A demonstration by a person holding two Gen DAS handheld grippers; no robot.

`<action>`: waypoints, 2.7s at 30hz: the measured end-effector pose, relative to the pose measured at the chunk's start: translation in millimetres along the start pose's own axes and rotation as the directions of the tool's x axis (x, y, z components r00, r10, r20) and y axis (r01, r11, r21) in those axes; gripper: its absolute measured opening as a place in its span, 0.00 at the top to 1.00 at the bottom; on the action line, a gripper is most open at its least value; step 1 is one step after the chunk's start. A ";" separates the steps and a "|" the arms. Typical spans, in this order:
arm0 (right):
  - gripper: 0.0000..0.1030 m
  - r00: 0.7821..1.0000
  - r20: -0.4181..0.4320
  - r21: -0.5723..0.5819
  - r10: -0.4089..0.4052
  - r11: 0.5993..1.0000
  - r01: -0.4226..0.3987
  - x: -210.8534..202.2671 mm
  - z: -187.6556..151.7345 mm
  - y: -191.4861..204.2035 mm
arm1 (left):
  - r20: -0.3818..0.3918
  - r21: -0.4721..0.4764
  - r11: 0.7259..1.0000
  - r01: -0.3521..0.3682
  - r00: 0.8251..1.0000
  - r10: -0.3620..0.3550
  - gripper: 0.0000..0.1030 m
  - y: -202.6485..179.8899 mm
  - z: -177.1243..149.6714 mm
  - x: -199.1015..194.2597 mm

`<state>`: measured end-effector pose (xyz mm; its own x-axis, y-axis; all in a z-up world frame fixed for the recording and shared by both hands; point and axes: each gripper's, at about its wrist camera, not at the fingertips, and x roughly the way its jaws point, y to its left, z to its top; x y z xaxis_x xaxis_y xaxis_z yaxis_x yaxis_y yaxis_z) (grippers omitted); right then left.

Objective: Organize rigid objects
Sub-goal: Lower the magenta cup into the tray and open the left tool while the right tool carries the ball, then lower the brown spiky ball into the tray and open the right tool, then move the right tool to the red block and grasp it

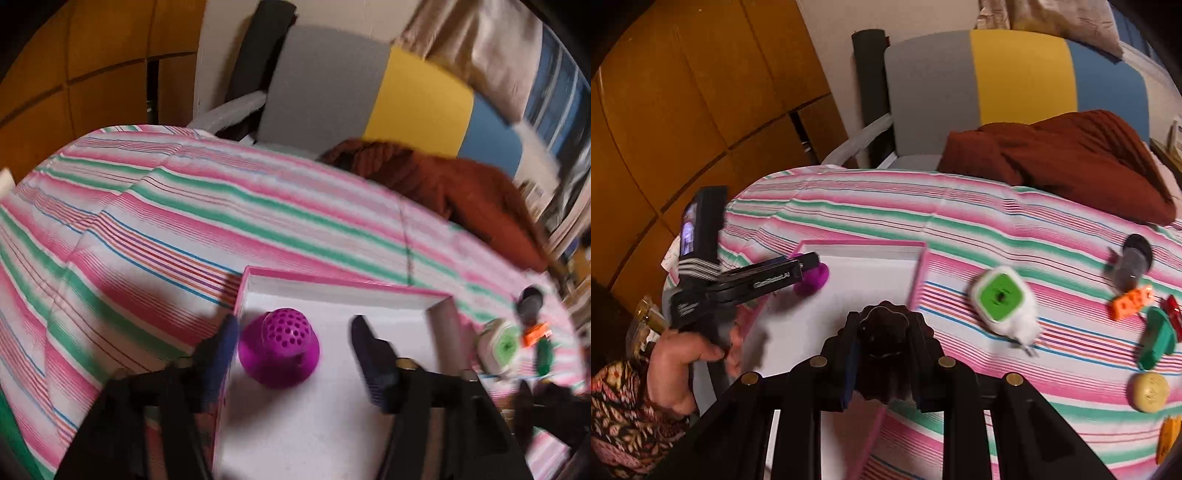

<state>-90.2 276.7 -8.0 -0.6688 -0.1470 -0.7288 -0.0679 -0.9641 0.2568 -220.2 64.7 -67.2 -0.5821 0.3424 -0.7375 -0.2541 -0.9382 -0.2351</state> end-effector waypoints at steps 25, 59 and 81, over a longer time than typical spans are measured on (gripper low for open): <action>0.79 0.986 -0.137 -0.172 -0.091 0.983 0.067 119.5 56.2 62.3 | 0.040 -0.090 0.996 -0.019 0.999 0.023 0.10 29.9 -94.0 -87.8; 0.59 0.989 -0.066 0.001 -0.135 0.991 0.136 28.1 -2.7 -5.9 | 0.048 0.006 1.000 0.031 0.998 -0.031 0.07 -15.7 -123.1 -113.0; 0.59 0.860 -0.095 0.117 -0.501 0.853 0.509 -85.9 -85.7 -172.0 | 0.019 0.313 0.924 0.218 0.972 -0.236 0.03 -133.4 -170.3 -143.0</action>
<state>42.5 436.2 -44.0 -0.4713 0.3355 -0.8157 -0.4855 -0.8708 -0.0777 28.4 132.3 -38.1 -0.5208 0.5547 -0.6490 -0.6036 -0.7768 -0.1796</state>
